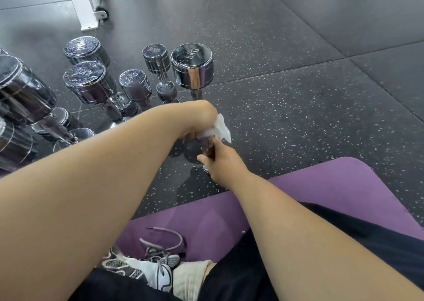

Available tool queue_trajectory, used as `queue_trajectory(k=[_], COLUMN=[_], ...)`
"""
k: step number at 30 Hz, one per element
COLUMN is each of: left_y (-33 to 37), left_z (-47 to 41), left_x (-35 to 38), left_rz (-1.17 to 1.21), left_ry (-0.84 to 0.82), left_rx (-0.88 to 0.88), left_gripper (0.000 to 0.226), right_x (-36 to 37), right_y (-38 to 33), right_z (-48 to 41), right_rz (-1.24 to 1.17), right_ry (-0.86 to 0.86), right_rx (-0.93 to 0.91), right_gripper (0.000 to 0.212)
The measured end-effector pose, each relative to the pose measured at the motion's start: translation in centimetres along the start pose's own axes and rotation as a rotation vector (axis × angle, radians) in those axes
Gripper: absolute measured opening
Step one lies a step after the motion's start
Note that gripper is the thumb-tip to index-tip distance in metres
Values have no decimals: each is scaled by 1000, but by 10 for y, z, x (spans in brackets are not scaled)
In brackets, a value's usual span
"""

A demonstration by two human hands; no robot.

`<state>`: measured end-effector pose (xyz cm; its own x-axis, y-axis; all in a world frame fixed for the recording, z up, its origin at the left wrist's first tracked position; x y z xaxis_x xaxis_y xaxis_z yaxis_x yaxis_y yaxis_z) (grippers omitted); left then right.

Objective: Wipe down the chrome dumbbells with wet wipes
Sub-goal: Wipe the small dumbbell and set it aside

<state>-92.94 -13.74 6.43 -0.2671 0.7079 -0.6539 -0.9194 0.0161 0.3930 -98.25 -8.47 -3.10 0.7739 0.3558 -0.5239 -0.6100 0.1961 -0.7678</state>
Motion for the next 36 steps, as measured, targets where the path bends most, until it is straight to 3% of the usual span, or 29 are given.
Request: queue_trajectory(k=[2, 5, 8, 10, 13, 16, 18, 21, 23, 26, 29, 31, 34, 36], left_y=[-17, -32, -40, -43, -59, -62, -41, 11, 21, 25, 38, 44, 31, 9], left_z=[-1, 4, 12, 17, 22, 18, 16, 32, 39, 27, 20, 21, 25, 22], left_x=[-1, -3, -8, -11, -4, 6, 6, 17, 23, 22, 27, 32, 16, 5], left_rz=[266, 476, 635, 607, 663, 782, 443, -232, -431, -688, -814, -816, -576, -303], left_ry=[62, 241, 295, 345, 442, 397, 375, 445, 468, 375, 217, 222, 428, 460], left_rx=[51, 230, 335, 311, 175, 58, 70, 347, 483, 461, 511, 567, 507, 299], left_gripper=[38, 28, 31, 29, 9, 35, 31, 34, 33, 32, 28, 27, 26, 34], right_x=[-3, -5, -5, -4, -5, -4, -3, -2, -3, -4, 3, 3, 2, 4], right_y=[-4, -4, -4, -1, -5, -6, -5, -5, -5, -2, 6, 7, 0, -4], right_z=[4, 4, 3, 2, 3, 4, 5, 3, 4, 4, 1, 0, -1, -3], right_rz=[-14, -67, -65, -51, -32, -22, 6, 118, 129, 79, 92, 78, 69, 137], right_ry=[18, 31, 26, 16, 19, 6, 9, -9, -5, 12, -18, -19, -28, -46], right_rx=[-43, -72, -55, -49, -64, -64, -58, -60, -53, -19, 51, 71, 45, 20], right_gripper=[20, 24, 29, 30, 32, 41, 42, 34, 37, 37, 30, 29, 32, 37])
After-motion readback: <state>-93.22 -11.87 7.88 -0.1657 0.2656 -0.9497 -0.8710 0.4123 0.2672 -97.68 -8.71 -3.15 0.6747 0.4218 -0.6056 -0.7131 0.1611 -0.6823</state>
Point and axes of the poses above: each hand's wrist, its own z-axis away from the middle knuckle, its own x-axis out of the palm, y = z × x, the point moved 10 cm from there along -z, towards the middle knuckle, and after that the axes turned 13 degrees about -y, right-handed, at the moved point
